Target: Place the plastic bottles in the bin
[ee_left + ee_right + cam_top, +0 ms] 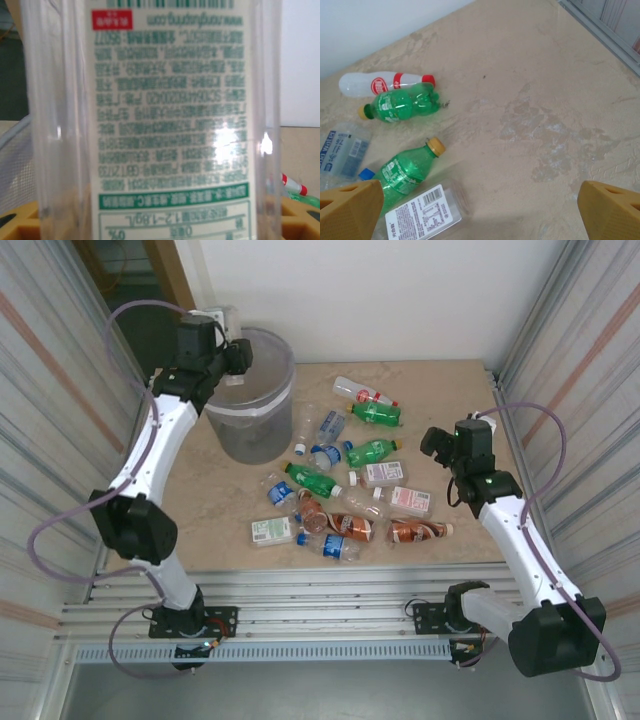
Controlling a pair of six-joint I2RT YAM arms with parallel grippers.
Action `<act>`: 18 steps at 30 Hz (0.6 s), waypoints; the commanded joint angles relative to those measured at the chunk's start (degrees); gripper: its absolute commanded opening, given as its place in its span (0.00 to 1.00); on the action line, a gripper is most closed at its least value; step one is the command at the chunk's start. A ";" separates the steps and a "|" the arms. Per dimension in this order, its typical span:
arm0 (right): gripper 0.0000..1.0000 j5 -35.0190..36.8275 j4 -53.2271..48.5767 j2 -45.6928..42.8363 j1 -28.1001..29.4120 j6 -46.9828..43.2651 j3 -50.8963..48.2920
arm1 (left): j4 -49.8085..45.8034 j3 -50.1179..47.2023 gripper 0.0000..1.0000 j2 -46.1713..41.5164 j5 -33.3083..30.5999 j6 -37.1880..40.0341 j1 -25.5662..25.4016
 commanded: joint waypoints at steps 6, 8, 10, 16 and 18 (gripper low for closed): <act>0.98 0.93 -1.84 -0.32 0.48 1.53 2.77 | -9.82 10.04 0.44 8.23 1.64 1.94 2.71; 0.98 0.80 -1.83 0.12 0.50 1.72 2.88 | -11.15 10.09 0.45 9.05 0.55 2.14 3.15; 0.98 0.39 -1.78 0.78 0.48 1.81 2.88 | -11.74 9.29 0.45 9.53 1.02 1.96 3.91; 0.98 -0.70 -1.68 2.83 0.56 2.62 3.40 | -11.60 6.49 0.47 10.10 -0.37 1.95 4.67; 0.98 -0.70 -1.75 3.50 0.57 2.93 3.52 | -11.59 6.30 0.48 10.67 -1.13 1.95 4.72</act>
